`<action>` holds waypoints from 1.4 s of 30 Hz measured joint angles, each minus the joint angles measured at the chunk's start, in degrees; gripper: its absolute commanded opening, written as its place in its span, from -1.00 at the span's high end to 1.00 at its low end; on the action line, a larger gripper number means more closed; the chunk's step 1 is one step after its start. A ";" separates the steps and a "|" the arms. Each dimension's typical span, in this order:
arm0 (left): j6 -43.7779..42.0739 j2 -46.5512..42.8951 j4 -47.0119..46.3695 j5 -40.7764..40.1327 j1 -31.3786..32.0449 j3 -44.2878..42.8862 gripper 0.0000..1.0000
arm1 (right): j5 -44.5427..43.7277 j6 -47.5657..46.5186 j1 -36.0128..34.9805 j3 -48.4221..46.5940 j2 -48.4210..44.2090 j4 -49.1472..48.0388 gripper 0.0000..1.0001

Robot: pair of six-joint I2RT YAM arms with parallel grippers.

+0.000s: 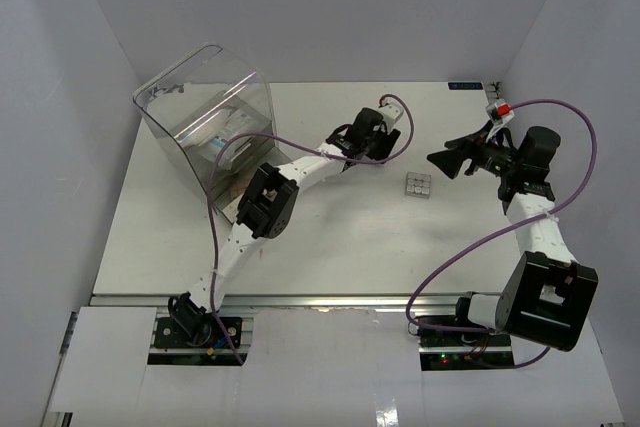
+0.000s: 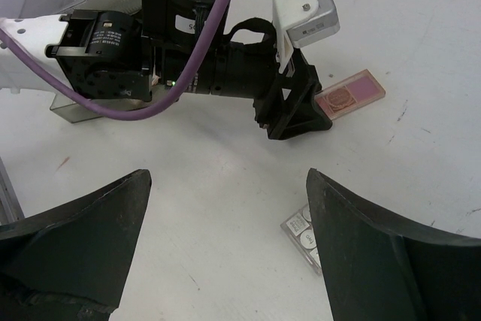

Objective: Organize the makeup

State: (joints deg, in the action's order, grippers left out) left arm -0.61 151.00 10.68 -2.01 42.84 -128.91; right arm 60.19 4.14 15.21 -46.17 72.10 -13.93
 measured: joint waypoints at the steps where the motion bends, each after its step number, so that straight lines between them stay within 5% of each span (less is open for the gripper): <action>1: -0.27 0.00 -0.01 -0.13 0.17 0.07 -0.33 | 0.01 0.00 0.07 0.00 0.00 0.00 -0.80; 21: -4.09 -5.16 -2.04 0.75 0.63 8.87 0.52 | 0.93 1.72 0.93 0.33 0.00 -1.58 -0.80; 27: -8.87 -18.47 -1.90 5.03 0.69 25.69 0.72 | 1.41 2.17 0.96 0.96 0.00 -2.56 -0.80; 35: -15.82 -43.46 -2.07 9.06 -0.38 47.03 0.75 | 1.73 3.16 0.96 1.08 0.00 -3.14 -0.80; 42: -11.28 -58.53 -1.70 9.95 -6.39 59.34 0.88 | 1.92 3.93 0.96 1.09 0.00 -4.13 -0.80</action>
State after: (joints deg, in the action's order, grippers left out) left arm -11.89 92.47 8.98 7.94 36.44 -69.57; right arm 62.12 8.07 16.16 -45.08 72.10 -18.06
